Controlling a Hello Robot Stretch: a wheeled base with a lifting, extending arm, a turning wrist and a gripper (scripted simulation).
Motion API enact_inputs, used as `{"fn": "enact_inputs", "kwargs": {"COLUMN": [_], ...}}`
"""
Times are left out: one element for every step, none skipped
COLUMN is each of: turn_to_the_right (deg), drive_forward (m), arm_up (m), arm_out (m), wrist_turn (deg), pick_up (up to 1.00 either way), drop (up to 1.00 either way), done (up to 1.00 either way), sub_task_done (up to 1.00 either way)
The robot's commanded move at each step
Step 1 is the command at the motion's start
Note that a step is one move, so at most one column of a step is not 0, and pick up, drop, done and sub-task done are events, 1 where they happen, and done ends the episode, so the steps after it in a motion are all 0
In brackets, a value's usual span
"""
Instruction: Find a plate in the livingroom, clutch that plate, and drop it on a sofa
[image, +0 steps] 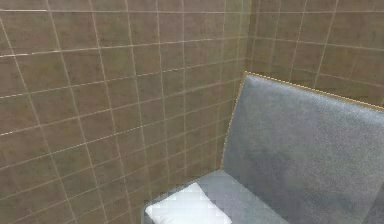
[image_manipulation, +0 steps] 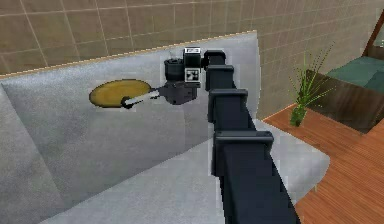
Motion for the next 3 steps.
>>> {"fn": "enact_inputs", "kwargs": {"turn_to_the_right": [0.0,0.0,0.0], "drive_forward": [0.00,0.00,0.00], "arm_up": [0.00,-0.40,-0.32], "arm_out": [0.00,0.00,0.00], "wrist_turn": [33.0,0.0,0.0], "pick_up": [0.00,0.00,0.00], "drop": [0.00,0.00,0.00], "done": [0.00,0.00,0.00], "sub_task_done": [0.00,0.00,0.00]}}
